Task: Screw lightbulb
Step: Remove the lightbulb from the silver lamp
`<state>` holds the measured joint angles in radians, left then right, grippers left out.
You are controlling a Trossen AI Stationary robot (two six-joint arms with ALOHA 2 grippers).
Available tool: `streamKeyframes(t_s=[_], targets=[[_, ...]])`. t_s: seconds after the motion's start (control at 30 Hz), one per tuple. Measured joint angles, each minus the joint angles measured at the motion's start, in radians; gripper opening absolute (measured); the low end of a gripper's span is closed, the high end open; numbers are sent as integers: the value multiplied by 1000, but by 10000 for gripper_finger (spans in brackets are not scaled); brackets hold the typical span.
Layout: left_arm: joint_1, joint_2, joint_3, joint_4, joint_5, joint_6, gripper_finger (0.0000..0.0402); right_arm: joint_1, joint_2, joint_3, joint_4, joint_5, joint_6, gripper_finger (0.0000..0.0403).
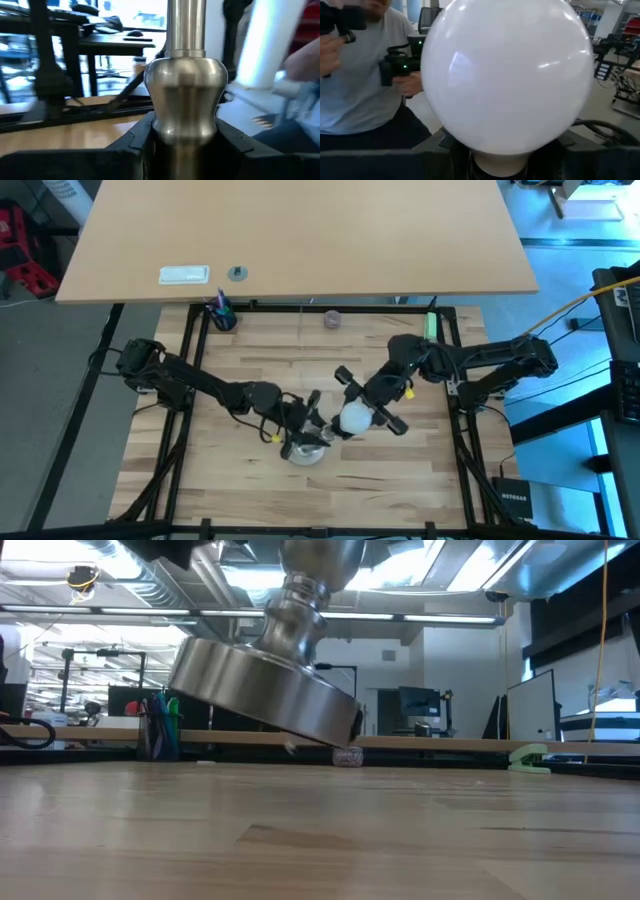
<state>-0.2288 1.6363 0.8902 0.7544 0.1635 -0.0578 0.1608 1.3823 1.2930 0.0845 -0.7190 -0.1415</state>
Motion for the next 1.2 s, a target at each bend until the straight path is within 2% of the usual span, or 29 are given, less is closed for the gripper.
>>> streamKeyframes(t_s=[0.07, 0.13, 0.27, 0.33, 0.43, 0.5, 0.6, 0.7, 0.8, 0.87, 1.0, 1.07, 1.2], targets=[[16, 0, 0, 10, 68, -26, 119, -3, 3, 1, -2, -25, -11, 155], [24, 0, 0, 9, 95, -31, 119, -3, 5, 2, -5, 2, -10, 155], [24, 0, -3, 4, 55, -40, 119, 7, 2, 2, -18, 239, 49, 154], [25, 0, -4, 6, 4, -32, 119, 6, -9, 3, -36, 330, 73, 173], [19, -1, -4, 7, -113, -12, 119, -5, -53, 3, -131, 462, 80, 252], [13, -9, -4, -3, -199, -10, 119, -2, -98, 3, -219, 588, 93, 302], [-2, -38, -4, -51, -359, 9, 119, -1, -171, 3, -364, 756, 139, 356], [-23, -51, -4, -71, -583, 42, 119, -3, -216, 3, -478, 898, 216, 385], [-42, -51, -3, -88, -791, 64, 119, -3, -221, 3, -498, 1006, 268, 392], [-49, -51, -3, -89, -905, 61, 119, -3, -200, -9, -420, 1043, 272, 387], [-66, -51, -3, -80, -1088, 56, 119, -3, -130, -53, -163, 1032, 232, 366], [-72, -51, -3, -85, -1124, 48, 119, -3, -86, -59, -52, 1050, 210, 354], [-74, -51, -2, -80, -1137, 33, 119, -5, -15, -59, 115, 1181, 164, 330]])
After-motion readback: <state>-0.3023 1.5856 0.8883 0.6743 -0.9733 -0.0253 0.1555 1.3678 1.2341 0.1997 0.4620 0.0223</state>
